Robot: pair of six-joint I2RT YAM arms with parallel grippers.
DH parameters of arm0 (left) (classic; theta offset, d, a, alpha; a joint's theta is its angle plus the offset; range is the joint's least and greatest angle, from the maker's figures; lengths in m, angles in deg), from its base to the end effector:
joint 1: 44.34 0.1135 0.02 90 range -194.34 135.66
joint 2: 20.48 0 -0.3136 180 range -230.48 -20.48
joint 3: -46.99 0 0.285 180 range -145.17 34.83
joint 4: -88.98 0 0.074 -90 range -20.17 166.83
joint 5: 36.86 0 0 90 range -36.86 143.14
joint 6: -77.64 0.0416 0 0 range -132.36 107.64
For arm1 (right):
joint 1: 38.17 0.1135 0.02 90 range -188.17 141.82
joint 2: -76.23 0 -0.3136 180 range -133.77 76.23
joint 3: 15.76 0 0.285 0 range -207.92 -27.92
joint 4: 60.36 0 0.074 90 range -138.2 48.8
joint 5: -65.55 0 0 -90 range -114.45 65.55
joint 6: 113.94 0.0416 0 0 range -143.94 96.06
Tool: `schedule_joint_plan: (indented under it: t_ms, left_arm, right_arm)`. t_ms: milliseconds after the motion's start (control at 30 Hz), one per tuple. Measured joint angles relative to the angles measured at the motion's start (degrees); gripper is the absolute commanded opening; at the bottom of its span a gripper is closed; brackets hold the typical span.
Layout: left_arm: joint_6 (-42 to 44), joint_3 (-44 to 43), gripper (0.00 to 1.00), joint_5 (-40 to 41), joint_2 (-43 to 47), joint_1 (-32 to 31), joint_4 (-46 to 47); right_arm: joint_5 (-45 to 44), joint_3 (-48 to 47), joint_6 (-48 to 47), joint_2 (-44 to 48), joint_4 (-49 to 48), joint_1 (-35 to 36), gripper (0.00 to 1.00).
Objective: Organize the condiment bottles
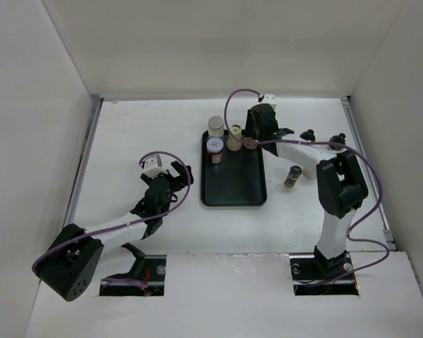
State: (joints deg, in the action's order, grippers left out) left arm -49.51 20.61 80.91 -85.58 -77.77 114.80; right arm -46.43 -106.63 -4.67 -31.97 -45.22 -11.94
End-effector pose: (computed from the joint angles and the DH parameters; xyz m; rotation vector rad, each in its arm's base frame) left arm 0.1929 -0.1041 0.1949 -0.4033 1.7463 -0.4547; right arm 0.4419 0.2004 0.2661 0.0951 2.0905 0.0691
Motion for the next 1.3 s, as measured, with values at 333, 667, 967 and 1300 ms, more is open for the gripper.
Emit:
schedule_joint_plan:
  t_ms: [333,667,967,1300]
  left_arm:
    - [0.00,0.00,1.00,0.00,-0.02,0.00,0.00]
    - [-0.04,0.00,1.00,-0.02,-0.04,-0.02,0.00]
    - [-0.24,0.00,1.00,-0.20,-0.31,-0.63,0.07]
    - [-0.35,0.00,1.00,-0.63,-0.70,-1.11,0.42]
  right_arm:
    - [0.22,0.02,0.83,-1.33,-0.79,0.00,0.73]
    - [-1.31,11.93,1.92,17.88,-0.44,-0.70,0.76]
    - [-12.44,29.38,6.62,42.34,8.46,-2.93,0.83]
    - [-12.70,37.99,11.21,41.00,14.62,-2.93,0.76]
